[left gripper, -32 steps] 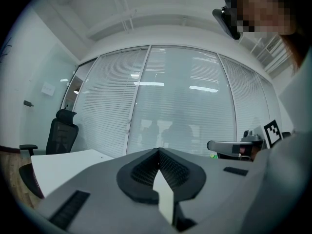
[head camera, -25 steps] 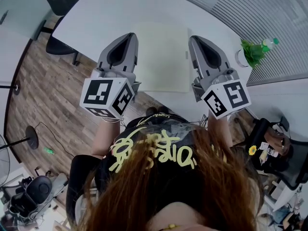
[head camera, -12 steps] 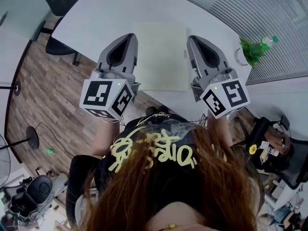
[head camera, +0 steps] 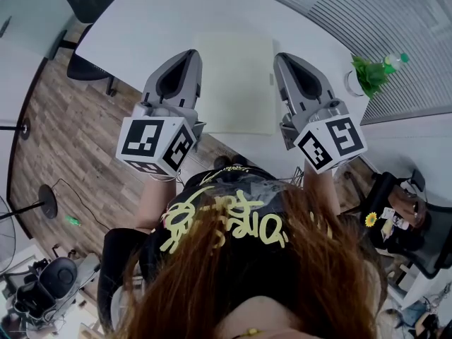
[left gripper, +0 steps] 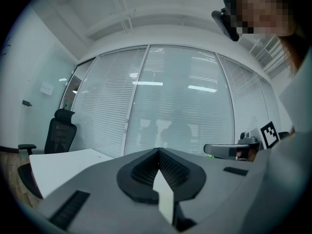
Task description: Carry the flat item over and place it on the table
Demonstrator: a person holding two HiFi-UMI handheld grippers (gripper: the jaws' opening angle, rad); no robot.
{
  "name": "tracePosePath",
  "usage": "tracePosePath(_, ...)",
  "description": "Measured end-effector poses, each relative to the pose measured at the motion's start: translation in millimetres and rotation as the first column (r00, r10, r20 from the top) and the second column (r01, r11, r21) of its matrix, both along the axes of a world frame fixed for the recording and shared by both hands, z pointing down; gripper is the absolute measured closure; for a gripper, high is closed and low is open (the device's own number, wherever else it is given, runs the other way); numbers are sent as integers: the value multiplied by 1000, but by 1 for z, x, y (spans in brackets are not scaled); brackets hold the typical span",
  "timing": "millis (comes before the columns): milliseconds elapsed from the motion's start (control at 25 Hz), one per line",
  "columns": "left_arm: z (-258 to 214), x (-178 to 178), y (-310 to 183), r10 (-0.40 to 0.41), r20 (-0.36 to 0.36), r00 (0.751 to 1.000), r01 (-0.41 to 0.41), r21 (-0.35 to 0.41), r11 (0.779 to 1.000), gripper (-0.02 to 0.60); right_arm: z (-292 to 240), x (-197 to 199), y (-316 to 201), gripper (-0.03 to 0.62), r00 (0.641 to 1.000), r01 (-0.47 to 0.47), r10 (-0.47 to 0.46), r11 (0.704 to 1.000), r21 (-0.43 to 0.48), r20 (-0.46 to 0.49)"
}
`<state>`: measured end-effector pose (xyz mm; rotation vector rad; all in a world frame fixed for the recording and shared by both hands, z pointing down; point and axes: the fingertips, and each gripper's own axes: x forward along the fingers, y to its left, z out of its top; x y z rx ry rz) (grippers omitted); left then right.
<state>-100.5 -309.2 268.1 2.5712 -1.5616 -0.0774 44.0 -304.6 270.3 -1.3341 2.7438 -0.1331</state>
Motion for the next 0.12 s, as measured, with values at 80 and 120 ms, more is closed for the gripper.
tracePosePath(80, 1, 0, -1, 2, -2, 1000, -2, -3, 1000, 588, 1, 0, -1, 591, 1000, 1, -1, 1000, -2, -3)
tracePosePath(120, 1, 0, -1, 3, -3, 1000, -3, -4, 1000, 588, 2, -1, -1, 592, 1000, 2, -2, 1000, -2, -4)
